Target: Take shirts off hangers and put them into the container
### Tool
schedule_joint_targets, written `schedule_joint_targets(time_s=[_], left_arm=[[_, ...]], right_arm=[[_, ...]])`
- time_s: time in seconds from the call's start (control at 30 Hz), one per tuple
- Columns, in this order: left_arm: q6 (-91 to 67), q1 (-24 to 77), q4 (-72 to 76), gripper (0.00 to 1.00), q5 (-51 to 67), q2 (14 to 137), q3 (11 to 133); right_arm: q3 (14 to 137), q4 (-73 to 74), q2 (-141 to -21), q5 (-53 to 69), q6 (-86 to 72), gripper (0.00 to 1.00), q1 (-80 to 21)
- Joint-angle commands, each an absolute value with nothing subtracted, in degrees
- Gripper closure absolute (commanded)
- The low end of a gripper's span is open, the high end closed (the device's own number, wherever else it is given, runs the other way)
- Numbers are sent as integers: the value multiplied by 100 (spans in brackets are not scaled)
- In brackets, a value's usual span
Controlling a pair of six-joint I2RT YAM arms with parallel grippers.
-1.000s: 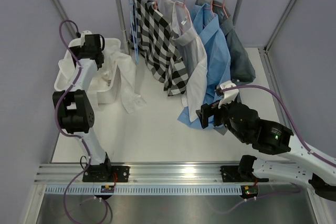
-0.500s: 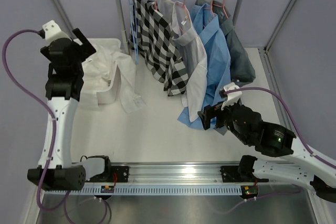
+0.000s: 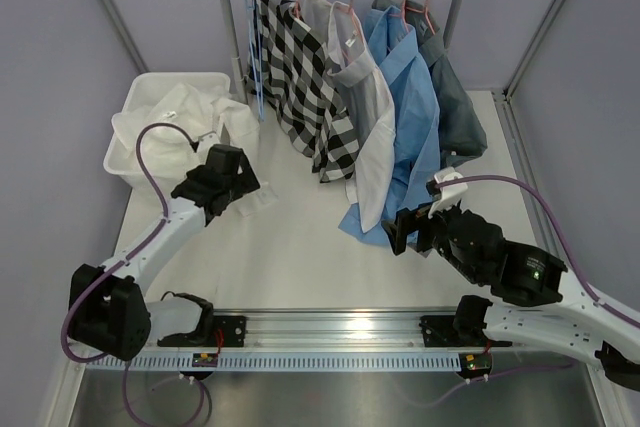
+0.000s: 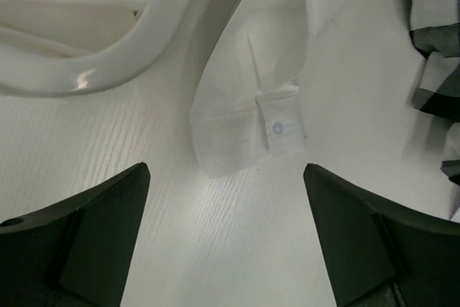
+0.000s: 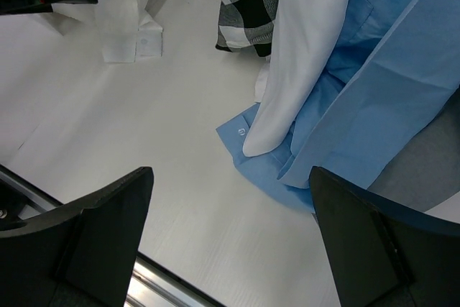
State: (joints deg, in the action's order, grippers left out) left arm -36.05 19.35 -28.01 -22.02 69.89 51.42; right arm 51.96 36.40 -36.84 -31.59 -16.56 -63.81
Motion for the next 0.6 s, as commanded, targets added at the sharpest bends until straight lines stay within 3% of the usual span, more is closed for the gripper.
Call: schedule_joint_targets(time_s=[0.0,0.57], left_arm=[[-4192,1978,-2049,8,-2636,7101,4791],[-4632,2030,-686,32,-2953,8112,3806]], right_arm=[[5115,3621,-3560,-3076,-1819,1,-6416],[4948,3542,-3621,-3085,-1872,1,-6416]])
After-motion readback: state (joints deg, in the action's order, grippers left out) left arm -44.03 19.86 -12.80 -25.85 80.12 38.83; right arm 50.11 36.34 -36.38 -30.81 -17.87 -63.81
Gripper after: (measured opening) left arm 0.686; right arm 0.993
